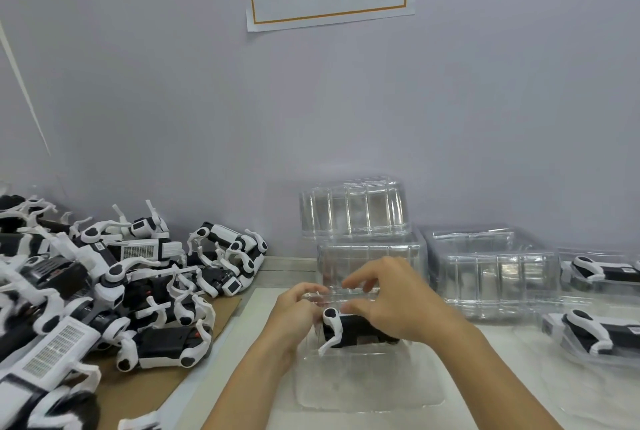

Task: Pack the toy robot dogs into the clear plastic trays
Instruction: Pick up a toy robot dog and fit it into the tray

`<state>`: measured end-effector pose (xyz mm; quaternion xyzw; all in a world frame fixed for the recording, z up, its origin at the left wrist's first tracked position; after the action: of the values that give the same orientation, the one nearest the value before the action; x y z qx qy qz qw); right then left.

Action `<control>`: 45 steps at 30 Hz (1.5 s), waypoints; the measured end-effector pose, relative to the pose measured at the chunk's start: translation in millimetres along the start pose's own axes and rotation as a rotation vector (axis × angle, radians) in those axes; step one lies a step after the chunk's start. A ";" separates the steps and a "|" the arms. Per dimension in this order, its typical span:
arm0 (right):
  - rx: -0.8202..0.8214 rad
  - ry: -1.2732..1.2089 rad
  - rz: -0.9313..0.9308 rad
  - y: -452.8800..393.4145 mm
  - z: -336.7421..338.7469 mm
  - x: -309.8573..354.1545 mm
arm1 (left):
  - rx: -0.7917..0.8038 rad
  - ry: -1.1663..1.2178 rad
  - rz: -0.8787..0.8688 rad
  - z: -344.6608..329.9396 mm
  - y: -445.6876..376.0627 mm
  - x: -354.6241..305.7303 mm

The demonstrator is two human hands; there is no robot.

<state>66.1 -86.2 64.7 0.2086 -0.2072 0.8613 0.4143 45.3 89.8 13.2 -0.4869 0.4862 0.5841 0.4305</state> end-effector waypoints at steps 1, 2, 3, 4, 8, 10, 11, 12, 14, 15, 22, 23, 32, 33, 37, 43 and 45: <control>0.031 -0.022 0.018 -0.8 -3.8 4.4 | 0.002 -0.006 -0.001 0.1 0.9 -0.5; 0.065 -0.034 0.028 -1.2 -9.0 8.3 | 0.003 -0.011 0.000 0.3 1.7 -1.1; 0.098 -0.039 0.031 -1.9 -14.9 11.4 | 0.006 -0.013 0.001 0.4 2.4 -1.5; 0.126 -0.039 0.035 -2.4 -20.9 13.9 | 0.013 -0.008 0.002 0.4 3.3 -2.1; 0.133 -0.048 0.037 -4.5 -32.5 16.6 | 0.029 -0.006 -0.015 -0.8 5.6 -3.9; 0.113 -0.048 0.032 -5.5 -33.4 16.3 | 0.029 -0.009 -0.018 -0.7 5.7 -4.0; 0.108 -0.049 0.028 -5.4 -33.9 16.8 | 0.028 -0.012 -0.019 -0.6 5.8 -3.9; 0.105 -0.048 0.024 -4.9 -34.5 17.3 | 0.028 -0.014 -0.020 -0.4 5.7 -3.8; 0.096 -0.049 0.015 -4.0 -36.2 18.2 | 0.026 -0.008 -0.019 -0.2 5.8 -3.1; 0.091 -0.055 0.011 -3.7 -36.7 18.4 | 0.026 -0.004 -0.018 -0.2 5.9 -2.8; 0.129 -0.087 0.023 -3.1 -30.6 16.4 | 0.007 -0.019 0.000 0.3 5.5 -3.1; 0.140 -0.096 0.028 -3.1 -28.8 15.3 | 0.008 -0.018 0.003 0.6 5.3 -2.9; 0.073 -0.230 -0.009 1.9 -1.0 -10.8 | -0.002 -0.012 -0.007 0.7 1.8 -0.9; 0.043 -0.216 -0.035 2.9 3.9 -16.6 | -0.003 -0.007 -0.007 0.8 1.1 -0.3; -0.054 -0.184 -0.150 11.1 19.9 -42.8 | -0.002 0.013 -0.012 1.2 -1.4 1.3; 0.039 -0.130 -0.165 18.4 19.4 -52.0 | 0.003 0.024 -0.010 2.4 -3.3 3.3; 0.041 -0.117 -0.172 17.0 19.4 -51.1 | 0.004 0.024 -0.012 2.7 -3.5 3.7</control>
<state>85.3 -138.2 50.5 0.2840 -0.1946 0.8131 0.4694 47.7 93.1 9.1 -0.4959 0.4898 0.5746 0.4290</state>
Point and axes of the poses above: each hand's wrist, its own y-axis away from the middle knuckle, its own z-axis out of the back of the hand, x = y × z, the point moved 1 cm from there along -y, towards the middle knuckle, and after that the axes turned 8 degrees about x, right-handed, at the moved point
